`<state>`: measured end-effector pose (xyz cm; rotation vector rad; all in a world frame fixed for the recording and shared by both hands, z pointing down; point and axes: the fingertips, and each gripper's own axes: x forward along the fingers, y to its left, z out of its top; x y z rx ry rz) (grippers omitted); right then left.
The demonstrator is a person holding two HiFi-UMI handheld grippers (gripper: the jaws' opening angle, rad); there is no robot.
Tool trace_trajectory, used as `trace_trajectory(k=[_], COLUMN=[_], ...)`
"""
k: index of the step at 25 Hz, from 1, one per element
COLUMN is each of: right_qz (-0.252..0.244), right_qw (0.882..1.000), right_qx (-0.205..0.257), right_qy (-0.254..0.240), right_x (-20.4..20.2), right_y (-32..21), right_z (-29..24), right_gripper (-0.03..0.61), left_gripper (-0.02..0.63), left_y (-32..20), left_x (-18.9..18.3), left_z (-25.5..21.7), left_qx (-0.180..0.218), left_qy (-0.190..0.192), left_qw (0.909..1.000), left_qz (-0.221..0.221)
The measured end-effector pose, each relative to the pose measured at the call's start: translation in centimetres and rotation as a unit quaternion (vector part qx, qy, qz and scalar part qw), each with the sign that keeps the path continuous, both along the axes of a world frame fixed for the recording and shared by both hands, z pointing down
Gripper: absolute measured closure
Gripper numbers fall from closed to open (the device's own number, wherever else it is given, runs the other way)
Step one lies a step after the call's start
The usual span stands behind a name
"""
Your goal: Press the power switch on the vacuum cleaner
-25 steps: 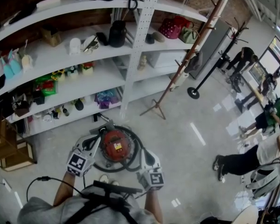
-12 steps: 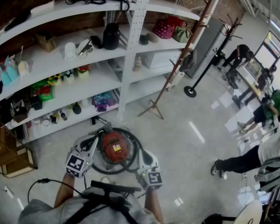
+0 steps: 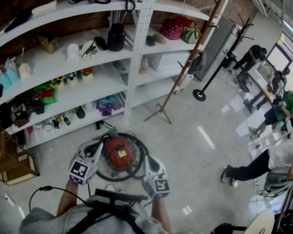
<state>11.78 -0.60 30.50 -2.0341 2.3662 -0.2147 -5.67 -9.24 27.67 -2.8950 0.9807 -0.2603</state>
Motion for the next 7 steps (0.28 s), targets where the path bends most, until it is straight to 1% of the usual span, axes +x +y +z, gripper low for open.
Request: trace_trajectory(k=[2, 7], right_qz=[0.003, 0.002], right_qw=[1.0, 1.0], right_qx=[0.001, -0.001], right_qy=[-0.006, -0.002], right_x=[-0.06, 0.1], right_y=[0.02, 0.27], right_z=[-0.34, -0.36], right_gripper=[0.571, 0.571], left_gripper=[0.62, 0.62], left_y=[0.06, 0.43], left_x=[-0.02, 0.22], left_z=[-0.09, 0.58], left_qx=[0.0, -0.007], left_qy=[-0.001, 0.002], left_qw=[1.0, 1.0], left_qz=[0.0, 0.0])
